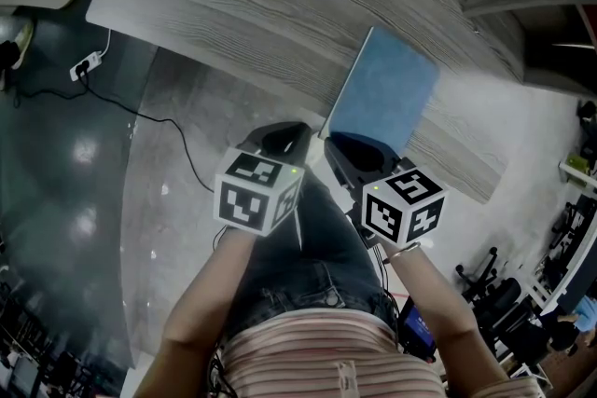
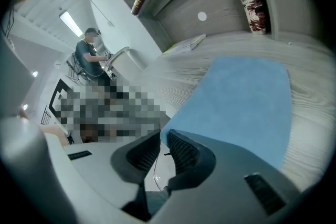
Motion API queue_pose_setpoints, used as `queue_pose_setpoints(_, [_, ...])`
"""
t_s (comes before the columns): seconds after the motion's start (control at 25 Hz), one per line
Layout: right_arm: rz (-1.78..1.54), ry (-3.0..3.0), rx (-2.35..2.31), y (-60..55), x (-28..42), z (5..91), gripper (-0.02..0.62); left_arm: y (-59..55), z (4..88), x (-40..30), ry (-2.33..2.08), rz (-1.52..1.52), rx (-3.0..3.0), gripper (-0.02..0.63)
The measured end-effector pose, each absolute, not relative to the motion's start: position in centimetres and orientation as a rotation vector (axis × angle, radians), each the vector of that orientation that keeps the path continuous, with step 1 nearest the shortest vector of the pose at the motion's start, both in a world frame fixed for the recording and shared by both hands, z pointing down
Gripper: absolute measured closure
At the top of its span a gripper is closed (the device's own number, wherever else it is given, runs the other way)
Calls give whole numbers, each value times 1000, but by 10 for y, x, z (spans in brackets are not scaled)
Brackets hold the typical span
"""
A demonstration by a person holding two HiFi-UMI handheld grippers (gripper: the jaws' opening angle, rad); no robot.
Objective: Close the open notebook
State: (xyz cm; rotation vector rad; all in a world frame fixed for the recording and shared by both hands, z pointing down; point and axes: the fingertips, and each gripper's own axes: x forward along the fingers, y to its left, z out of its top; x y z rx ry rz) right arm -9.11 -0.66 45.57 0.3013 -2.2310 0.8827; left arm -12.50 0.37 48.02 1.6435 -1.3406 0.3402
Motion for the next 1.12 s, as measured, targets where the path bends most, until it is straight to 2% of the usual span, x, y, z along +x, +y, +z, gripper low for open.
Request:
queue_pose_setpoints(0.68, [901,-2236,255,-2,-92,455,515,4,482,-126,-1333,347,1645,594])
queue_pose_setpoints(1.12, [943,-2308,355,-7,-85,437,572,2,477,-133,-1333,370,1655,594])
